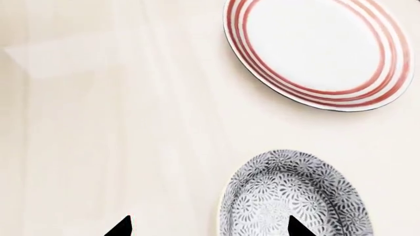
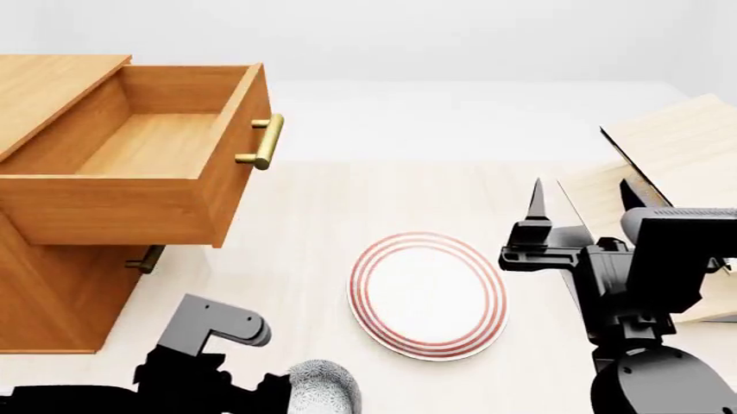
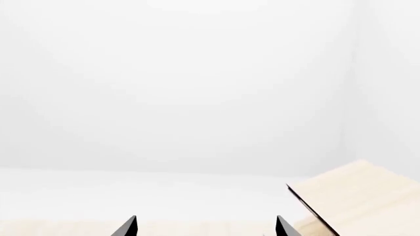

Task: Open the top drawer of the cabinet and put the bowl in it.

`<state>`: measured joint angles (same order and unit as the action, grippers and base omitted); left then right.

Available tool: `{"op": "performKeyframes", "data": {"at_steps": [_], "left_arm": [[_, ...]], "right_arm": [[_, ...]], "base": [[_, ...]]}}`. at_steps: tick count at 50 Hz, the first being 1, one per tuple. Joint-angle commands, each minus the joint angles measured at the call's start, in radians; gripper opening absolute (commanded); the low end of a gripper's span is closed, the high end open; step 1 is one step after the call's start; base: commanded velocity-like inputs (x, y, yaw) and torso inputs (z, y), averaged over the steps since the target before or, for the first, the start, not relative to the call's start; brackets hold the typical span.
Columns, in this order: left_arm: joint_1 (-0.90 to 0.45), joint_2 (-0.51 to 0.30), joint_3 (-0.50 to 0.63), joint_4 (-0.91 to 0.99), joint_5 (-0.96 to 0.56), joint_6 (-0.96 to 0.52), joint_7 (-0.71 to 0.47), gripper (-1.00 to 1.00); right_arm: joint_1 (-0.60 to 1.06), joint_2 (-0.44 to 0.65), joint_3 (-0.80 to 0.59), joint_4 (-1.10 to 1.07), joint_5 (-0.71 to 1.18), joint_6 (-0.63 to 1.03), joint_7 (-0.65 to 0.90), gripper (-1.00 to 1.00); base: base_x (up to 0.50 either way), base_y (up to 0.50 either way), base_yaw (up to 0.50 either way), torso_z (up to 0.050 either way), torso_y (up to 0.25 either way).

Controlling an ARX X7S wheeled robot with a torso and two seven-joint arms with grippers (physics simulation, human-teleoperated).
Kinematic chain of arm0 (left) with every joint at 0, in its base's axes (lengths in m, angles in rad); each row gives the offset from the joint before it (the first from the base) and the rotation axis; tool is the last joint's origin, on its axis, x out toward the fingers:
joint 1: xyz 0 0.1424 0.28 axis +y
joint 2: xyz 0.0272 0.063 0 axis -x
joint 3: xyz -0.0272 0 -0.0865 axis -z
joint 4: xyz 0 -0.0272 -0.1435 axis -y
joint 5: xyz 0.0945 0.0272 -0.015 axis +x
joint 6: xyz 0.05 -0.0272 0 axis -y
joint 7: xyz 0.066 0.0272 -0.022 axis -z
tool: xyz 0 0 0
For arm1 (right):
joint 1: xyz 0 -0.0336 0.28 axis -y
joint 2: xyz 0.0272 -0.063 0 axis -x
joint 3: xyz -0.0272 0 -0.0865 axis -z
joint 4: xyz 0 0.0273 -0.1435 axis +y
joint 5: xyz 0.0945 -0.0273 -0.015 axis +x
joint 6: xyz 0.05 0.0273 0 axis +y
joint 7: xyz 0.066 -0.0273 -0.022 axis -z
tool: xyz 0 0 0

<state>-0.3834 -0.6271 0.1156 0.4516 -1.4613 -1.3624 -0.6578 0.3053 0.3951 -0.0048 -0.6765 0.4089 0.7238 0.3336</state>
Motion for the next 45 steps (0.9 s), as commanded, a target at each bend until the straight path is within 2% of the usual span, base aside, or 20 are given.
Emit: {"op": "performKeyframes", "data": {"at_steps": [1,15,45], "left_arm": [[-0.034,0.013,0.057,-0.06,0.064,0.012,0.036,1.0],[-0.076,0.033,0.124,-0.13,0.124,0.021,0.079,1.0],[-0.068,0.064,0.225,-0.215,0.217,0.084,0.165,1.0]], "right_arm": [[-0.003,-0.001,-0.003,0.014,-0.001,-0.013,0.0,1.0],[-0.001,0.001,-0.009,0.027,-0.001,-0.021,0.001,1.0],[0.003,0.003,-0.022,0.042,0.001,-0.029,0.006,1.0]], "base": [[0.0,0.0,0.0,0.0,0.0],[0.0,0.0,0.0,0.0,0.0],[0.0,0.0,0.0,0.0,0.0]]}}
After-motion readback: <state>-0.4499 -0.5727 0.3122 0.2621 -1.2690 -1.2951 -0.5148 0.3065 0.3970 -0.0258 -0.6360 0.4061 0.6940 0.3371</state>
